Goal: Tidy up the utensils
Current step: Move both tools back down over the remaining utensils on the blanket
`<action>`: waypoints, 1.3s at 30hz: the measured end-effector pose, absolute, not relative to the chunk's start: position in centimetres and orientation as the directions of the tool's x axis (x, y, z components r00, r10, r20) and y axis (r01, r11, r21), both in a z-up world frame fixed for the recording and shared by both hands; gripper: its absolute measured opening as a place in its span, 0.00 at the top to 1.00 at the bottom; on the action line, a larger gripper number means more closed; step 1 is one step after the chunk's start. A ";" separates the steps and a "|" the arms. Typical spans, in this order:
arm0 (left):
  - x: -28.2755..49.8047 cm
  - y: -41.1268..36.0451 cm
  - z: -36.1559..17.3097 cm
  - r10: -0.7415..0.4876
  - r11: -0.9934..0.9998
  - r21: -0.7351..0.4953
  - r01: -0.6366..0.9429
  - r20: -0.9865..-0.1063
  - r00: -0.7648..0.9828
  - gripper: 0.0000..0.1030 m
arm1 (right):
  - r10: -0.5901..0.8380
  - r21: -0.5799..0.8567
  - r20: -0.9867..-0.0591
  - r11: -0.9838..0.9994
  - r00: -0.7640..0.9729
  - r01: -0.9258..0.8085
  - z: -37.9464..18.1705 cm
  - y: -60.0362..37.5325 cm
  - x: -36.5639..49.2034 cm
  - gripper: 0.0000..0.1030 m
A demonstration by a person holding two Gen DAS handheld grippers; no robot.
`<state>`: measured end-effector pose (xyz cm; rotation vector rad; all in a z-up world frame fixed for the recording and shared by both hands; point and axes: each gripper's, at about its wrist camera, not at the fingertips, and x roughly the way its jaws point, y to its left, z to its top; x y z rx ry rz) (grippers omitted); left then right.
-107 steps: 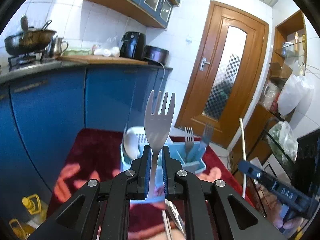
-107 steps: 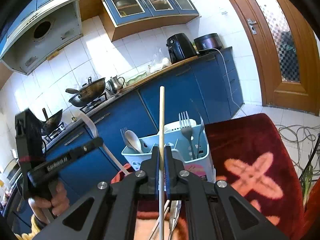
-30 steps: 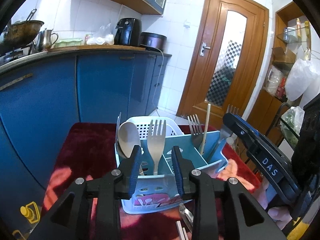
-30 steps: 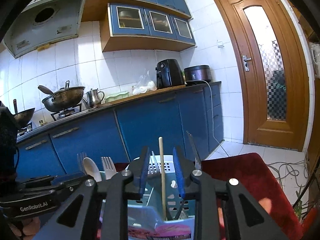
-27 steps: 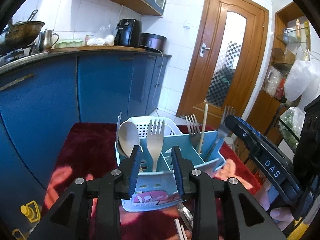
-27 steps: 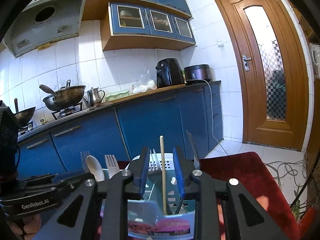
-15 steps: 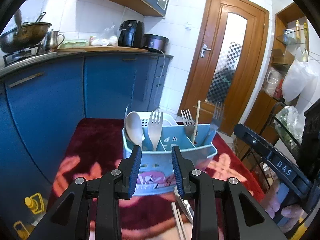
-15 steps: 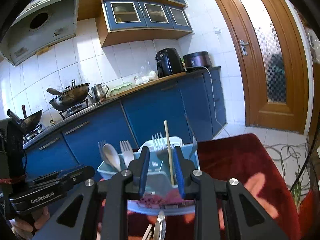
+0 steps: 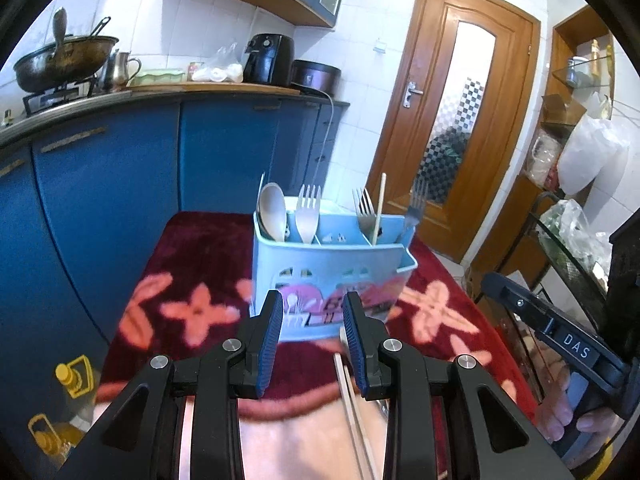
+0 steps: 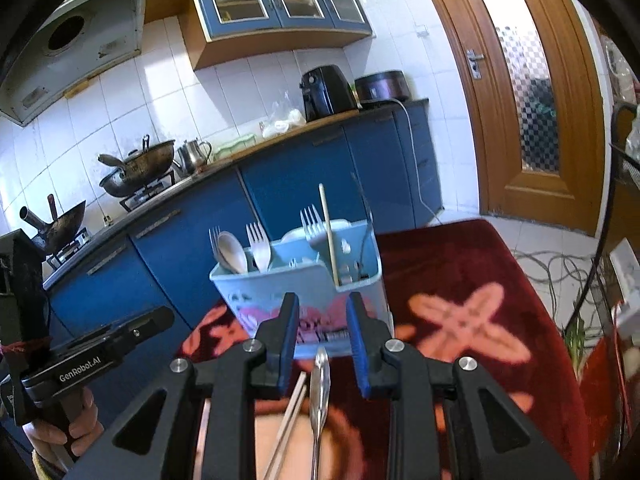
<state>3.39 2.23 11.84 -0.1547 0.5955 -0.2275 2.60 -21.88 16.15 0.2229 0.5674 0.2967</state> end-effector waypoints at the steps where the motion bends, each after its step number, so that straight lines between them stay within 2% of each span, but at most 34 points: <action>1: 3.0 2.3 11.7 -0.259 0.963 -0.212 0.168 -0.543 0.799 0.69 | 0.333 0.288 -0.504 0.935 0.797 -0.208 16.0 -21.9 2.2 0.74; 16: 0.9 2.8 8.4 -0.249 0.964 -0.233 0.129 -0.617 0.747 0.69 | 0.307 0.360 -0.677 0.931 0.669 -0.063 11.1 -24.5 -0.7 0.74; 23: 1.1 2.9 6.6 -0.256 0.961 -0.249 0.119 -0.648 0.717 0.69 | 0.279 0.328 -0.753 0.944 0.596 -0.028 9.6 -25.4 -2.4 0.74; 39: 0.2 3.1 4.9 -0.249 0.963 -0.252 0.098 -0.683 0.687 0.69 | 0.209 0.139 -0.859 0.974 0.467 -0.181 8.0 -23.6 -5.4 0.74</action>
